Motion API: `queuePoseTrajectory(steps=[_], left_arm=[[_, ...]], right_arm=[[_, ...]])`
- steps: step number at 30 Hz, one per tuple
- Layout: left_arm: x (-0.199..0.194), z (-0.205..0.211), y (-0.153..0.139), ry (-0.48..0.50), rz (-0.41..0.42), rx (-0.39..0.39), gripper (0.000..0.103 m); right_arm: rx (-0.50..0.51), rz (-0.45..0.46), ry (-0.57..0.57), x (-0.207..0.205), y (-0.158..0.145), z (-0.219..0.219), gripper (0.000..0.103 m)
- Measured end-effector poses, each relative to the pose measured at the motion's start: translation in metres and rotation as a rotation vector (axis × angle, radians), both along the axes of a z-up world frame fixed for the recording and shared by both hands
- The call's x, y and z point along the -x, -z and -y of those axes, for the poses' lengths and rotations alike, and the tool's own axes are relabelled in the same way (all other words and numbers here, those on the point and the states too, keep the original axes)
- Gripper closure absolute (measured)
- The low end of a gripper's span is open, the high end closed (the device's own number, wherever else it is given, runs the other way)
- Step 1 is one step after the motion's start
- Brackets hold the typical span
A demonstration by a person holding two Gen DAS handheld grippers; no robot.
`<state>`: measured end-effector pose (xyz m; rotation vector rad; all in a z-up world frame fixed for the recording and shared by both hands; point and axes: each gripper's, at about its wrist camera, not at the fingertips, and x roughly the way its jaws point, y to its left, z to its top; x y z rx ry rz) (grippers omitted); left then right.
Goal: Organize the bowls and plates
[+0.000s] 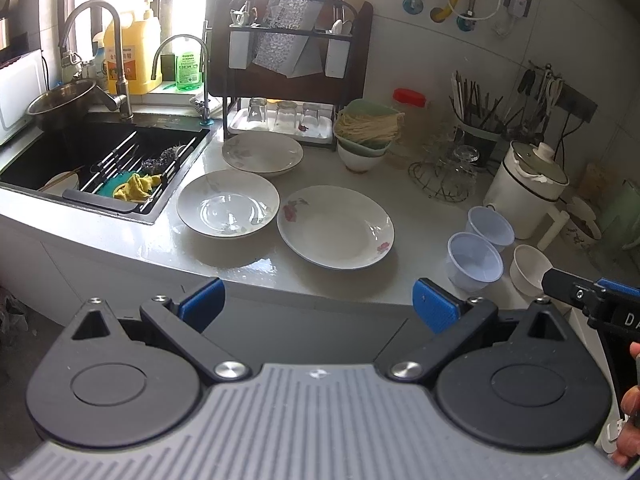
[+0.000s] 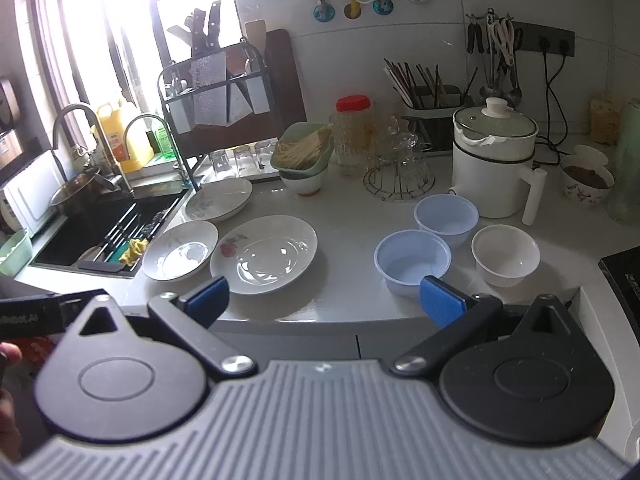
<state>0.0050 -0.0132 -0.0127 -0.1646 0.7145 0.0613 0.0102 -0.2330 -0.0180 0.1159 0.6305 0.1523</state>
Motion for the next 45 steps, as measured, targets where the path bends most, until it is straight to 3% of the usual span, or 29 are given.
queuePoseTrajectory(steps=[17, 32, 37, 45], left_arm=[[-0.013, 0.014, -0.003, 0.010, -0.022, -0.002, 0.001], [-0.040, -0.002, 0.005, 0.044, -0.052, -0.030, 0.001], [-0.054, -0.012, 0.007, 0.050, -0.059, -0.053, 0.001], [-0.088, -0.037, 0.021, 0.060, -0.110, -0.029, 0.001]], right_arm=[[-0.015, -0.001, -0.063, 0.002, -0.007, 0.007, 0.000], [-0.087, -0.003, -0.030, -0.012, 0.002, 0.009, 0.000], [-0.096, -0.007, -0.014, -0.026, 0.009, 0.003, 0.005], [-0.156, -0.066, -0.008, -0.051, 0.023, -0.014, 0.005]])
